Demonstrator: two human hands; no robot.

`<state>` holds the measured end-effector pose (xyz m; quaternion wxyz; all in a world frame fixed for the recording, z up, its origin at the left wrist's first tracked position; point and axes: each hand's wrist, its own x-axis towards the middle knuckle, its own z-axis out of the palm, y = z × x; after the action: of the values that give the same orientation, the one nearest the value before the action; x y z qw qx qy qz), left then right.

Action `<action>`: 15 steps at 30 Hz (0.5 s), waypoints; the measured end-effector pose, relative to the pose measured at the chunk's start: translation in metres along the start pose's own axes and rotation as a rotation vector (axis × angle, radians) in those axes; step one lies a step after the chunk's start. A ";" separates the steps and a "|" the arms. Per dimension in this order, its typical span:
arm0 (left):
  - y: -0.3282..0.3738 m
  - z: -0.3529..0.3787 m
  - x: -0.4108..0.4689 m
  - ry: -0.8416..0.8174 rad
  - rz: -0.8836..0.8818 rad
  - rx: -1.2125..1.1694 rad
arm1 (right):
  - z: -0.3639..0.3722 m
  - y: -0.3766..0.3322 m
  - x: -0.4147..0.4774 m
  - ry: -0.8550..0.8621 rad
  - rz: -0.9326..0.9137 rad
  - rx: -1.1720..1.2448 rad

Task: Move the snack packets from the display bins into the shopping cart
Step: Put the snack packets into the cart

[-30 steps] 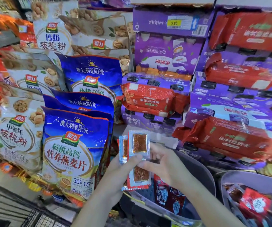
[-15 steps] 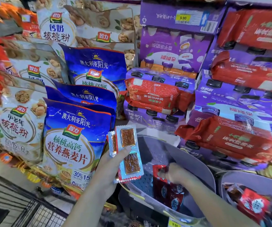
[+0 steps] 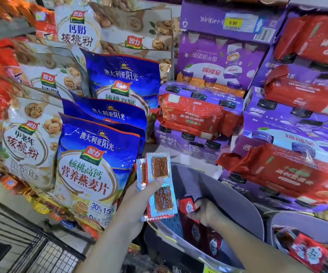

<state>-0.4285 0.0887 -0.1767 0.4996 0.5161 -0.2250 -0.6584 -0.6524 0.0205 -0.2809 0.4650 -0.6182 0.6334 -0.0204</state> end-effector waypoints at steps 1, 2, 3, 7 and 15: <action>0.000 0.000 0.000 0.002 -0.001 0.003 | 0.000 -0.001 -0.001 -0.012 -0.010 0.039; 0.001 0.001 0.000 0.006 -0.002 0.009 | 0.000 -0.001 -0.002 -0.016 -0.025 0.107; 0.001 0.001 0.000 0.007 -0.002 0.015 | -0.002 -0.002 -0.005 -0.026 -0.024 0.176; 0.004 0.001 0.001 0.012 0.003 0.019 | -0.024 -0.016 -0.025 0.023 -0.150 0.374; 0.005 0.004 0.005 -0.023 0.019 0.037 | -0.064 -0.058 -0.079 -0.006 -0.384 0.932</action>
<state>-0.4294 0.0817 -0.1733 0.4936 0.5155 -0.2480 -0.6551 -0.6631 0.0351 -0.1648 0.6811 -0.4505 0.4304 -0.3846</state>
